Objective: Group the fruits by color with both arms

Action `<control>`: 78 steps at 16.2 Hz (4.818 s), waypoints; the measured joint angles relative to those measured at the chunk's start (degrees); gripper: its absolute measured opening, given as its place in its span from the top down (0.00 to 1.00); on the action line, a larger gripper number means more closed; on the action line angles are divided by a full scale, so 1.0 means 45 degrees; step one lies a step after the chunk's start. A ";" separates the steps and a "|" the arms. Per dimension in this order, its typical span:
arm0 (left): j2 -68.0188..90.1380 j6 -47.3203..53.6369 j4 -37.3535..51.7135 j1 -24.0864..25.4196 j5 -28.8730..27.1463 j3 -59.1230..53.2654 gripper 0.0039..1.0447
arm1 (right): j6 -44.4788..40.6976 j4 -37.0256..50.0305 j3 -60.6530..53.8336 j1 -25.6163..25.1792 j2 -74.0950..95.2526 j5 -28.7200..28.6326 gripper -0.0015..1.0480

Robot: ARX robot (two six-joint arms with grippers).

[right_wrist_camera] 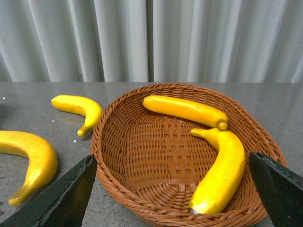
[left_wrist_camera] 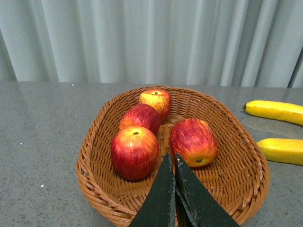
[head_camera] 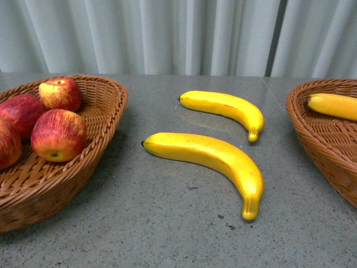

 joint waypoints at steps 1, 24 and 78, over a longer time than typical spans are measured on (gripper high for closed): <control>-0.0175 -0.0005 -0.0204 0.0000 0.0000 0.0000 0.99 | 0.0000 0.0005 0.0000 0.0000 0.0000 0.0000 0.06; -0.2419 -0.0019 -0.2574 0.0000 -0.0044 0.0005 0.06 | 0.1948 0.0330 0.1316 -0.0194 0.3915 -0.3881 0.06; -0.2419 -0.0024 -0.2579 0.0000 0.0000 0.0005 0.06 | -0.7995 -0.1744 1.4625 -0.2501 2.2061 -0.4211 0.49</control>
